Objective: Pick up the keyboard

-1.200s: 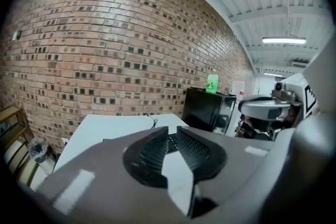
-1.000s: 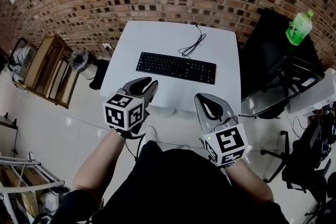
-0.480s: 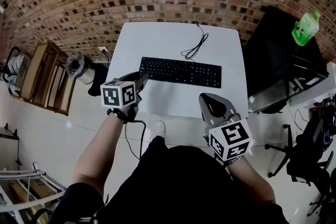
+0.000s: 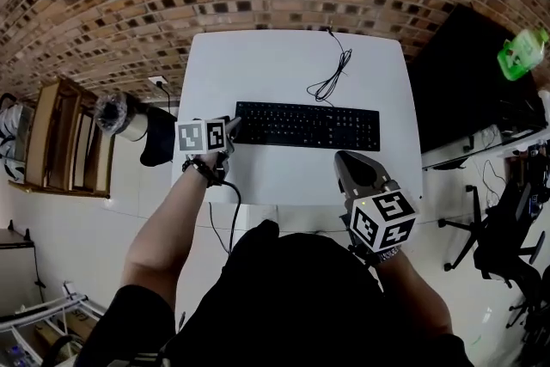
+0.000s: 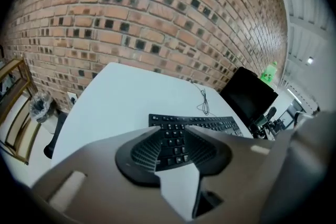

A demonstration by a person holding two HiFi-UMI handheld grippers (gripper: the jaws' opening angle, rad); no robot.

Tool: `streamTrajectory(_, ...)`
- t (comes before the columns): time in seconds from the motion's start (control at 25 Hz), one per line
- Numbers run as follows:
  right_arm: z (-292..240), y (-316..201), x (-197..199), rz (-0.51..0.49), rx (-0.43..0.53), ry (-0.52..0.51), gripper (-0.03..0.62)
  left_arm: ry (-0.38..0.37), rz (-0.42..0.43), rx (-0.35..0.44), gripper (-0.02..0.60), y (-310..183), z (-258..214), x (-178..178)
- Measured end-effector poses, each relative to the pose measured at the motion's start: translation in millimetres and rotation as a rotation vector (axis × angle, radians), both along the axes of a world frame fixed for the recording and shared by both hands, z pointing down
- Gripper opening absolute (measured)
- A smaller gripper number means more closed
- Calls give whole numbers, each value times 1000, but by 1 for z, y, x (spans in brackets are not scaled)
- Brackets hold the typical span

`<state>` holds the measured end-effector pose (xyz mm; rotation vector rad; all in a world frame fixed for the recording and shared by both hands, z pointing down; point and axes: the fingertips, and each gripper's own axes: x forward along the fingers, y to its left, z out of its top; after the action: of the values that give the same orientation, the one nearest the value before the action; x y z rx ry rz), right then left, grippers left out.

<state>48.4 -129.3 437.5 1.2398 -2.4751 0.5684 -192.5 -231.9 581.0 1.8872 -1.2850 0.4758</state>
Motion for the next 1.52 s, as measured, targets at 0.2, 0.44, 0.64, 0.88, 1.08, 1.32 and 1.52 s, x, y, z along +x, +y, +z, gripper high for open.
streamTrajectory(0.2,18,-13,-12,40,-49,4,2,57,18,-103,155,-22,41,-4)
streamTrajectory(0.44,29,-24,-17,87,-79,7,2,92,37,-188,160,-30,72,-10)
streamTrajectory(0.64,35,-27,-22,110,-97,6,2,149,64,-214,158,-35,80,-4)
streamTrajectory(0.88,42,-29,-28,121,-116,-2,2,195,88,-229,138,-34,79,-1)
streamTrajectory(1.08,50,-29,-30,137,-150,-32,2,168,93,-237,115,-32,76,-4)
streamTrajectory(1.32,73,-27,-20,196,-262,-152,3,189,91,-222,103,-28,57,-3)
streamTrajectory(1.52,96,-26,-16,239,-376,-301,75,200,89,-202,95,-27,35,-1)
